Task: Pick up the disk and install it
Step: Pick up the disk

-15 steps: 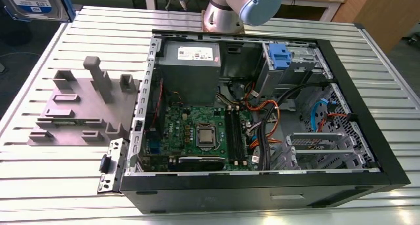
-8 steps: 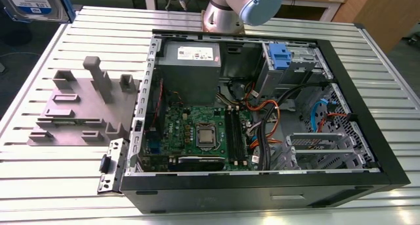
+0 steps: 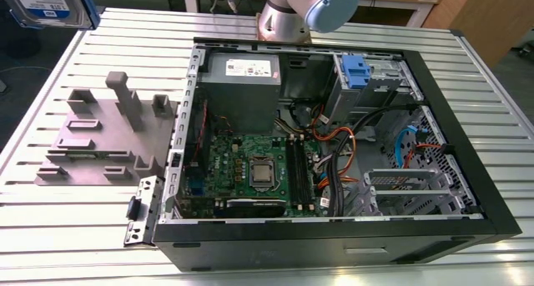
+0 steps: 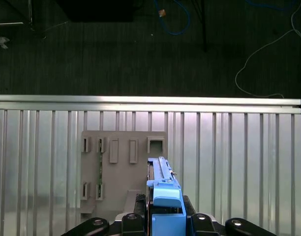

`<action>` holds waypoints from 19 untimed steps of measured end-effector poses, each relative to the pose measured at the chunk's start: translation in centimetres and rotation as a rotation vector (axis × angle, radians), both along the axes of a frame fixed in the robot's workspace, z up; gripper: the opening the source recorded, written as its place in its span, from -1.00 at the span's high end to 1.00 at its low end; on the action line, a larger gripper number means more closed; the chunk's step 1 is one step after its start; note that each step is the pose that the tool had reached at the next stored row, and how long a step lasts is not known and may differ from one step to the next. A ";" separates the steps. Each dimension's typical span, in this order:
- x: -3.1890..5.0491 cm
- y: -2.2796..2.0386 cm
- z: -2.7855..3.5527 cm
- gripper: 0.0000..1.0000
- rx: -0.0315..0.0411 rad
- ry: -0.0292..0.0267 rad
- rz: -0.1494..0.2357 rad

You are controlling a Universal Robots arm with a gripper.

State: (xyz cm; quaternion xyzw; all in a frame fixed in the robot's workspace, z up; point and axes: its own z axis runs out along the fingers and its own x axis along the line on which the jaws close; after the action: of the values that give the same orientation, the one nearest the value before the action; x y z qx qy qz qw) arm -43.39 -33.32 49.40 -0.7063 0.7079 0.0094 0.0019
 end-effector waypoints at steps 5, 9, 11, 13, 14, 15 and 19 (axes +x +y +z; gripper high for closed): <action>0.10 -0.15 0.00 0.27 0.0000 0.0000 0.000; 0.10 -0.45 0.00 0.27 0.0000 0.0001 0.000; 0.10 -0.45 0.00 0.27 0.0000 0.0001 0.000; 0.10 -0.46 0.00 0.27 0.0000 0.0001 0.000; 0.10 -0.52 0.00 0.27 0.0000 0.0000 0.000; 0.10 -0.60 0.00 0.27 0.0000 0.0000 0.000; 0.12 -0.79 0.00 0.27 0.0000 0.0000 0.000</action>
State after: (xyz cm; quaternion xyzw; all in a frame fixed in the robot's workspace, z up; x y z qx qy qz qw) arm -43.27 -34.11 49.39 -0.7063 0.7079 0.0094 0.0019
